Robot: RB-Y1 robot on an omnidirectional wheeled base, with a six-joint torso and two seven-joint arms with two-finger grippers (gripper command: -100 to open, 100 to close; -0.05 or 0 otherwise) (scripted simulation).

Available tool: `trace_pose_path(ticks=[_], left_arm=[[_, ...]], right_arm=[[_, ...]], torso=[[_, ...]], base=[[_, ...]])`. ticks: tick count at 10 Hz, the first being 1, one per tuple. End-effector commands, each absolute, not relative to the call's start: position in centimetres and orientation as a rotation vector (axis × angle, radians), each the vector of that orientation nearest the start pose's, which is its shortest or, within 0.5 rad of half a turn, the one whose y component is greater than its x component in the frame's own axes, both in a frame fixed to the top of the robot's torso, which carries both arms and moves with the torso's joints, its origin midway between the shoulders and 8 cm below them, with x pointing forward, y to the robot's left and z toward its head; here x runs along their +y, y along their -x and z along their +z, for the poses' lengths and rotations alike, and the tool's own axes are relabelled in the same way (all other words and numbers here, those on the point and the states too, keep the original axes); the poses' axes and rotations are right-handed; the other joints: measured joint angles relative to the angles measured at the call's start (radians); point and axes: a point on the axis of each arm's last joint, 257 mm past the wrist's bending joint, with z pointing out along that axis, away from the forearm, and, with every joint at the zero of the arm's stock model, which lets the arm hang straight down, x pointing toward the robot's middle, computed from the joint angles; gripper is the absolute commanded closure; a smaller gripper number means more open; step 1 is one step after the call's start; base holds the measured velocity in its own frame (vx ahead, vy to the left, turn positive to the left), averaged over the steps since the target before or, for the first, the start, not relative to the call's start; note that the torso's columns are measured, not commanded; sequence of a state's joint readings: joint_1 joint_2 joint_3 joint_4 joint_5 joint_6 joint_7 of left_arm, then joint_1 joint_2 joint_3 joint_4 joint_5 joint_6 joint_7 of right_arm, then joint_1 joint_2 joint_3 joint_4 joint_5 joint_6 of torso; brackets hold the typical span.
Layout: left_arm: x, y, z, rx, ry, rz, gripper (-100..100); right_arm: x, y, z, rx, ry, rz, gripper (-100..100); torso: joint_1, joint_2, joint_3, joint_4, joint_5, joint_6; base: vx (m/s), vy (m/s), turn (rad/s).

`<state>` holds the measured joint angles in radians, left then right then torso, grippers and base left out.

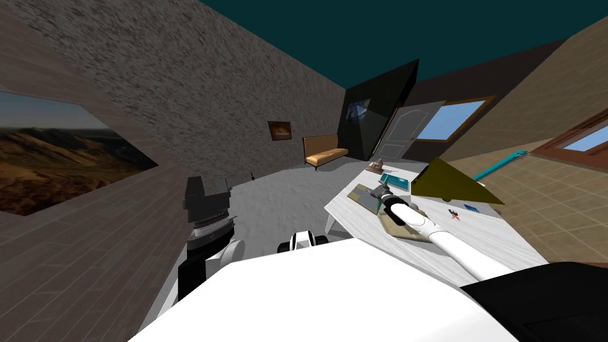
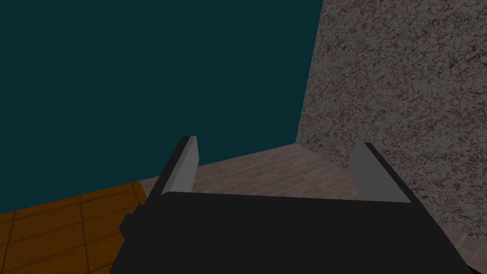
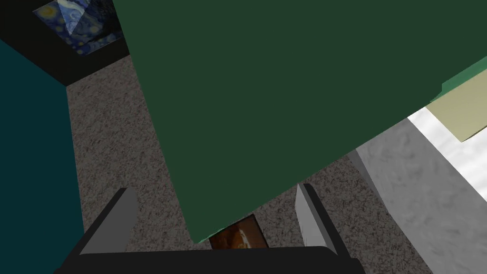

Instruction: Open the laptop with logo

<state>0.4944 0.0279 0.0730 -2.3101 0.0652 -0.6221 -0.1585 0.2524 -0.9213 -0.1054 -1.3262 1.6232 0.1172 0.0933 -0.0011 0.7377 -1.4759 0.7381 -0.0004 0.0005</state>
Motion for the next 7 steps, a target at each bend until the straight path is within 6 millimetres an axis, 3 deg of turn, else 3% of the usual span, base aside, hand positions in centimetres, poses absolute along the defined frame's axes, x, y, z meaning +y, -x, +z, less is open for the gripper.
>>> trace_pose_path(ticks=[1, 7], left_arm=[[30.0, -31.0, 6.3, 0.516, 0.488, -1.155, 0], [30.0, -31.0, 6.3, 0.516, 0.488, -1.155, 0]], right_arm=[[-64.3, -42.8, -22.2, 1.785, 0.685, -1.053, -100], [-63.0, -43.9, -22.0, 1.791, 0.696, -0.983, -100]], torso=[[0.0, -0.003, -0.002, -0.001, 0.0, -0.001], [0.0, 0.002, 0.001, 0.0, 0.0, 0.0]], base=[[-0.126, -0.141, 0.198], [-0.112, -0.087, 0.107]])
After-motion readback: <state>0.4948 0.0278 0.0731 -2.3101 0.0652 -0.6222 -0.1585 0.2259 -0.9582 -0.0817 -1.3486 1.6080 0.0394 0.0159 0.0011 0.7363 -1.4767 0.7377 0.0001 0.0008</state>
